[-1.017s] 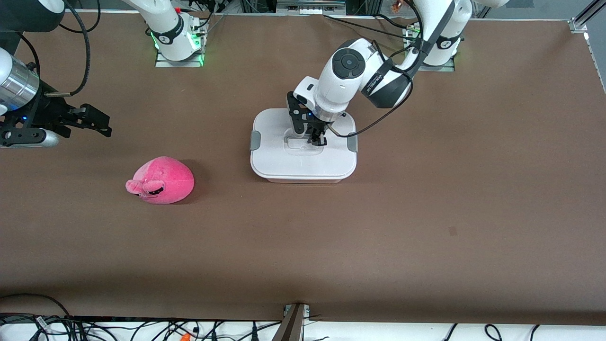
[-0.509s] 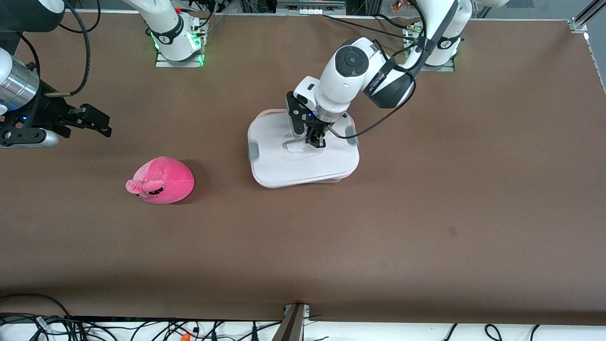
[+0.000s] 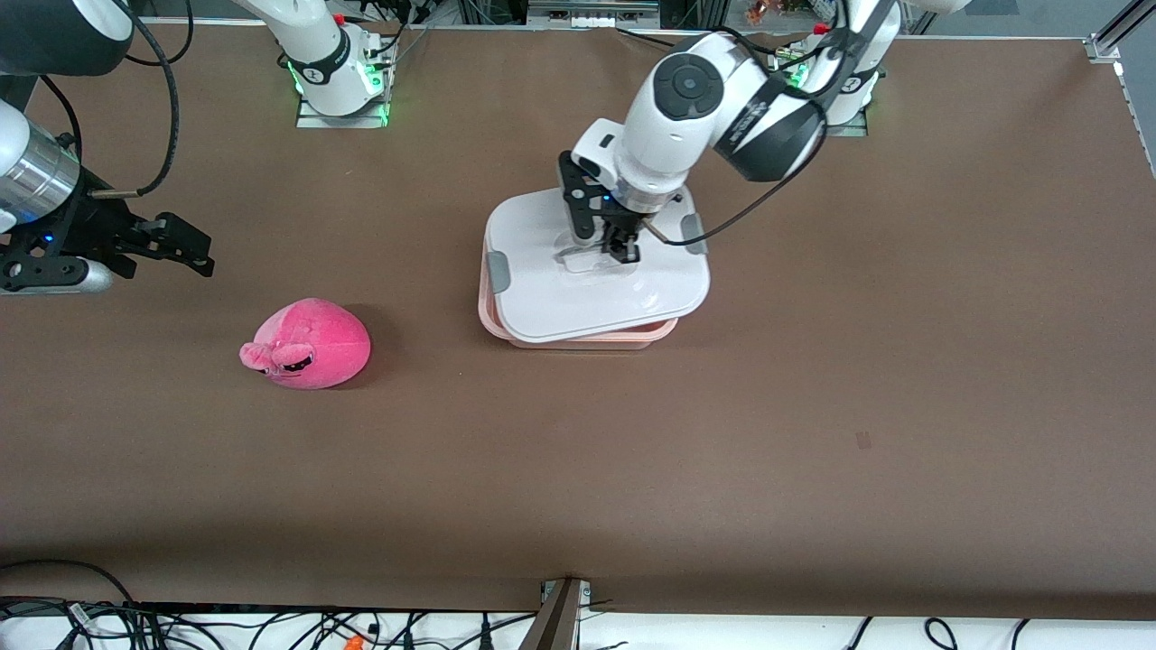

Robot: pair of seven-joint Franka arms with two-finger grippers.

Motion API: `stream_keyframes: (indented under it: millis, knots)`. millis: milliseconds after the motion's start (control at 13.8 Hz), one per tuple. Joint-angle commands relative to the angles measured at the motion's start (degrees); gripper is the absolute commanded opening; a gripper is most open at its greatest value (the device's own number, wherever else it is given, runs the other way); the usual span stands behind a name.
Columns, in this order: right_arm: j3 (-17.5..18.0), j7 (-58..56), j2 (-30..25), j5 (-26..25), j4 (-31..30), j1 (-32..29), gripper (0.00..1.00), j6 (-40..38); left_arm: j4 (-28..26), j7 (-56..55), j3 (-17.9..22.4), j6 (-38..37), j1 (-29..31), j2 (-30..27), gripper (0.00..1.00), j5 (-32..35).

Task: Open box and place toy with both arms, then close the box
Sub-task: 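Lift the lid with the left gripper while the right gripper reaches the toy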

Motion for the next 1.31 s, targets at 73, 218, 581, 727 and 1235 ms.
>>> stream_keyframes:
  millis: [73,218,581,727,1235]
  knots:
    - [0.1,-0.6,3.2,0.0,-0.1,-0.7,1.0,-0.1,9.9,1.3,-0.1,-21.1,6.9,-2.3,0.0,-1.0]
    - [0.3,-1.4,7.8,-1.9,0.1,0.1,1.0,-0.3,14.7,1.4,-0.1,-29.8,10.5,-2.2,0.0,-0.8]
    - [0.3,-3.1,7.5,-0.3,-11.6,0.1,1.0,5.2,15.8,13.4,0.5,-33.6,24.1,-1.9,0.0,-0.3]
    - [0.3,-3.1,6.3,-0.2,-18.8,0.1,1.0,11.6,16.0,17.8,0.5,-33.6,31.2,-1.0,0.0,1.0]
    - [0.2,-3.1,8.2,-0.2,-25.2,0.1,1.0,25.8,24.6,25.4,0.6,-36.0,37.7,3.1,0.0,5.3]
